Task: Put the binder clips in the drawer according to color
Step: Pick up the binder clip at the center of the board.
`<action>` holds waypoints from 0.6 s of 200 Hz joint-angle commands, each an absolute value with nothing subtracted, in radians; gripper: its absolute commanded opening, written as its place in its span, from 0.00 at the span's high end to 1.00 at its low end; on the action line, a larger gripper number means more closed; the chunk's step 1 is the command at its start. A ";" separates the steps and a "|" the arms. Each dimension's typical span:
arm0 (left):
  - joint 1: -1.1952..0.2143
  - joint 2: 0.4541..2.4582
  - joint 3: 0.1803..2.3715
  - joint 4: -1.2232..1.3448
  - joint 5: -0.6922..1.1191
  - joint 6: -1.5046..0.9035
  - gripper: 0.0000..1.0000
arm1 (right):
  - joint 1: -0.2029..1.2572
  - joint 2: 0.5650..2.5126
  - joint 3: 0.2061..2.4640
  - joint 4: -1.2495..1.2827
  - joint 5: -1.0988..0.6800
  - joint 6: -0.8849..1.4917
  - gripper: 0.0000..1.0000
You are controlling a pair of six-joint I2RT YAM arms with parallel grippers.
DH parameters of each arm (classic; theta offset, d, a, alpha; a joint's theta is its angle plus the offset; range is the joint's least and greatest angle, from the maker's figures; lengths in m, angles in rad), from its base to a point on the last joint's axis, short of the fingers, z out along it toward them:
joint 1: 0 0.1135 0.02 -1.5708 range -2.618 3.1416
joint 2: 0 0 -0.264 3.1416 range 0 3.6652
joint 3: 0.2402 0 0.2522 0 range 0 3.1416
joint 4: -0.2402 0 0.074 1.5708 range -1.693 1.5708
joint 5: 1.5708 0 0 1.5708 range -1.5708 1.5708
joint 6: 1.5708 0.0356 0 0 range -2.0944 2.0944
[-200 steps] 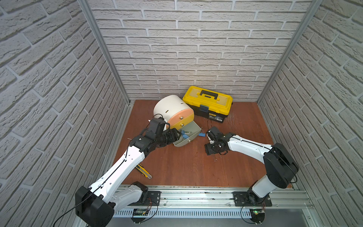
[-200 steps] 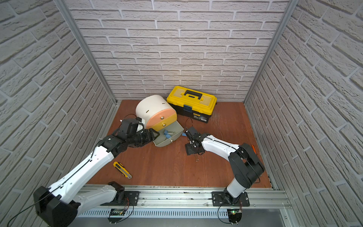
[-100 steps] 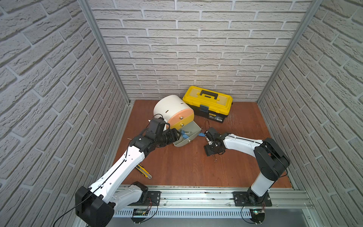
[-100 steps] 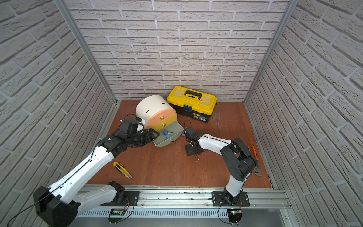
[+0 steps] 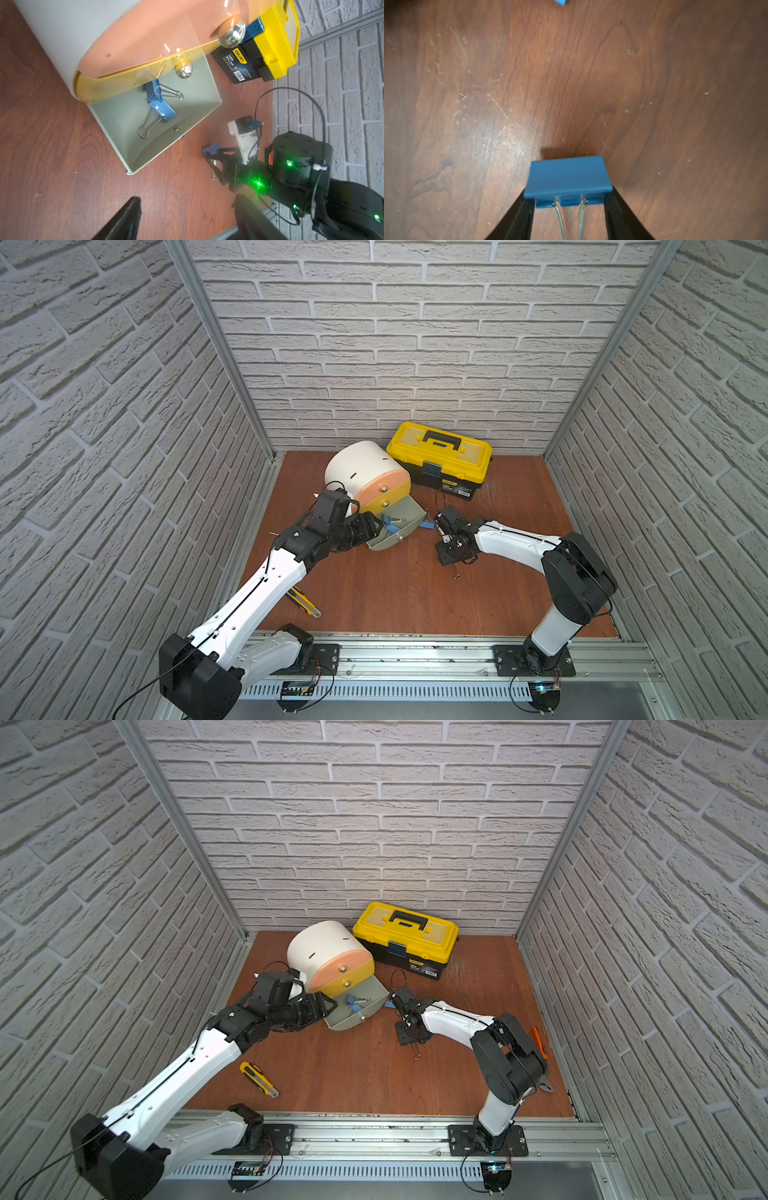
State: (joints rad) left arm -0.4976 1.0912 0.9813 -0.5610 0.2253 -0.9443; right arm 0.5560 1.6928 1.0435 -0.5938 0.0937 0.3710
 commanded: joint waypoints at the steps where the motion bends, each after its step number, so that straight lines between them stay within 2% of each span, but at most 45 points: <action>1: -0.491 1.076 1.000 -0.537 0.218 -0.943 0.25 | 0.549 1.618 1.095 -0.623 0.114 0.379 0.62; 61: -0.478 1.087 1.003 -0.508 0.223 -0.943 0.24 | 0.539 1.577 1.225 -0.676 0.091 0.405 0.64; 120: -0.449 1.122 1.015 -0.451 0.270 -0.951 0.24 | 0.529 1.586 1.351 -0.642 -0.008 0.519 0.66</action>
State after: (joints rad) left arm -0.4629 1.1057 0.9813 -0.5186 0.2417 -0.9466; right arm 0.5362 1.6081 1.3033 -0.6689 0.0452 0.4519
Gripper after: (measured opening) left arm 0.759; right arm 0.508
